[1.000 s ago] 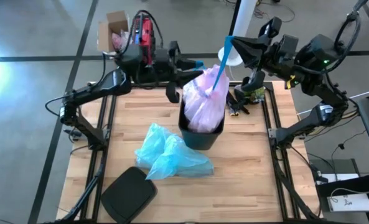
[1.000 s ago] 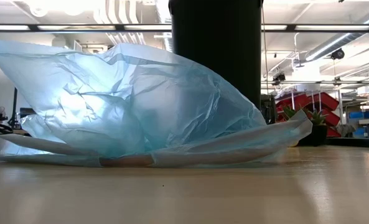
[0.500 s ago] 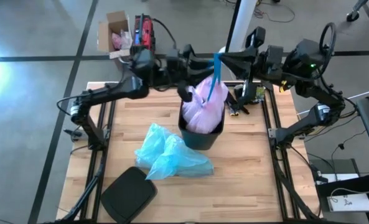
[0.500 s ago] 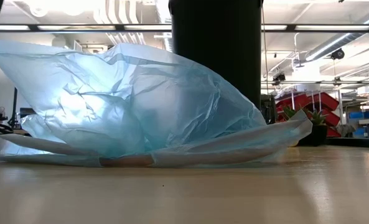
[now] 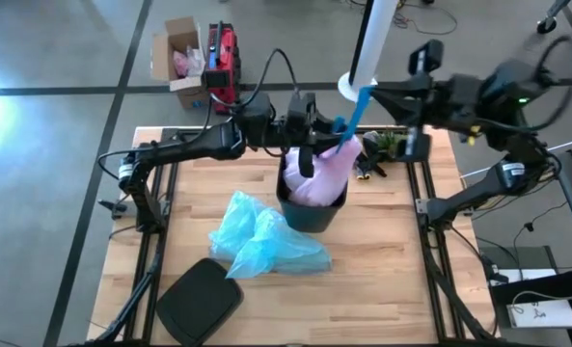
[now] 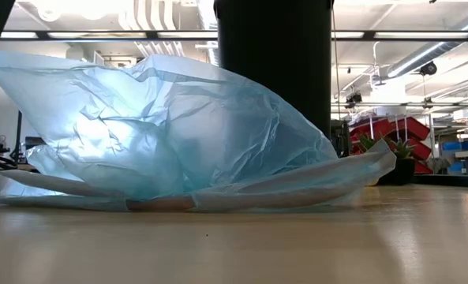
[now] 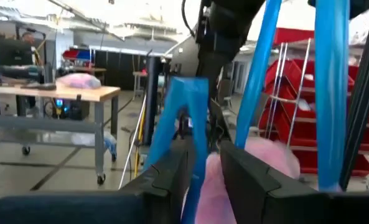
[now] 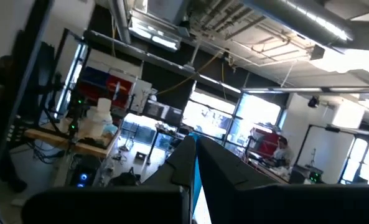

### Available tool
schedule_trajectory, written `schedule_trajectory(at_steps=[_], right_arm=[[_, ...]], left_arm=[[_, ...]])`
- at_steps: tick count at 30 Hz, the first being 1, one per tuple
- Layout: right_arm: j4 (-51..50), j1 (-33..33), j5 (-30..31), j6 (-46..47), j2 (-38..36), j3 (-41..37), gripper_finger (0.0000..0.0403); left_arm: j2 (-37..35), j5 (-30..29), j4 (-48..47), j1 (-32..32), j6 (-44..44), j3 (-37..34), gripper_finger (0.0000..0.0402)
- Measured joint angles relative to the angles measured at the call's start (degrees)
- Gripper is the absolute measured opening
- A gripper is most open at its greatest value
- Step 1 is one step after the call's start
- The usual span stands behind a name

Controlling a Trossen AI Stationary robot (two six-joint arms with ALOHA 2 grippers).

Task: Place trash/remove bag and relplace
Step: Remove the pink trash bag from the trash bin

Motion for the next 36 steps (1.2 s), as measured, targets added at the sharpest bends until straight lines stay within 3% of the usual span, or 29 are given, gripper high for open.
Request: schedule_trajectory(at_steps=[10, 18, 23, 29, 36], right_arm=[[-4.5, 0.0, 0.0, -0.4, -1.8, -2.2, 0.0008], [-3.2, 0.1, 0.0, -1.2, -1.3, -4.1, 0.0008], [-2.9, 0.1, 0.0, -1.4, -0.3, -4.2, 0.0008], [6.3, 0.1, 0.1, -0.4, 1.4, -4.2, 0.0008], [10.0, 0.1, 0.1, -1.7, 1.9, -4.2, 0.0008]], left_arm=[[-4.2, -0.8, -0.9, -0.5, 0.1, 0.0, 0.0122], [-3.6, -1.3, 5.0, -0.4, 0.3, 0.0, 0.0142], [-3.3, -0.1, 5.8, -0.4, 2.4, 0.0, 0.0139], [-0.4, 4.5, 5.8, -0.4, 1.5, -0.2, 0.0124], [0.6, 5.6, -0.9, -0.1, 3.6, -0.8, 0.0107]])
